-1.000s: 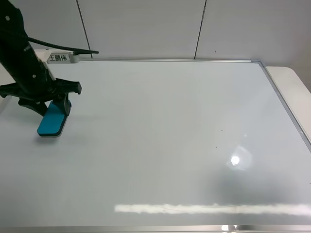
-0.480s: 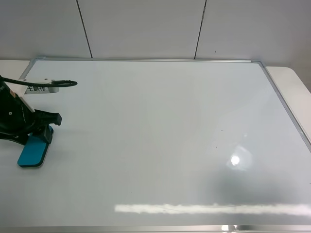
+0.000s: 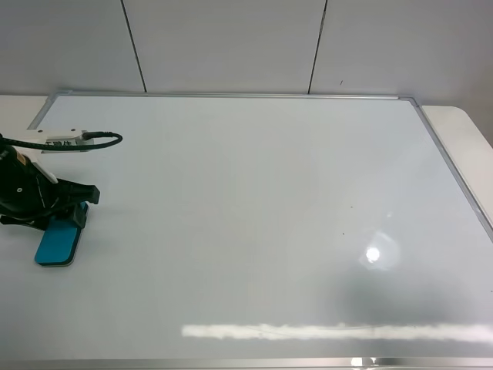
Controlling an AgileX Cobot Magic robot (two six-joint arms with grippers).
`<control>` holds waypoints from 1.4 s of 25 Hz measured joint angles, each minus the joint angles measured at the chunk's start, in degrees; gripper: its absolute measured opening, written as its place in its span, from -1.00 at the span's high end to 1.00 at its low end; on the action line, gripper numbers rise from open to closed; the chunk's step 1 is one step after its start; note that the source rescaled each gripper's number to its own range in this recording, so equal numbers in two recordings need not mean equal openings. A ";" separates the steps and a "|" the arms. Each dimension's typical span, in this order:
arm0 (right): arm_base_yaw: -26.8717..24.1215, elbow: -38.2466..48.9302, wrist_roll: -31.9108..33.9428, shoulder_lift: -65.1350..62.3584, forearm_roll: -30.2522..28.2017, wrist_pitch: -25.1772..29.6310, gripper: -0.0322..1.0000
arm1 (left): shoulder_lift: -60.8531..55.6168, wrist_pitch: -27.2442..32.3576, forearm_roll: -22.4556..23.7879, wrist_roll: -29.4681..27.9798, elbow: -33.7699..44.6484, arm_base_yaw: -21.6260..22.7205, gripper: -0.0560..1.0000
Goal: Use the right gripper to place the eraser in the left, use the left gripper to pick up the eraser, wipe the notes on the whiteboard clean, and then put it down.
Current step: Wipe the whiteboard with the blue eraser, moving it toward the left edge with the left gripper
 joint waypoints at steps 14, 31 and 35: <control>0.00 0.00 0.00 0.00 0.00 0.00 -1.00 | 2.15 3.47 0.27 0.00 0.19 2.01 0.87; 0.00 0.00 0.00 0.00 0.00 0.00 -1.00 | 1.43 2.32 3.26 0.00 0.19 2.01 -0.79; 0.00 0.00 0.00 0.00 0.00 0.00 -1.00 | -0.98 2.08 3.52 0.00 0.19 2.01 -0.97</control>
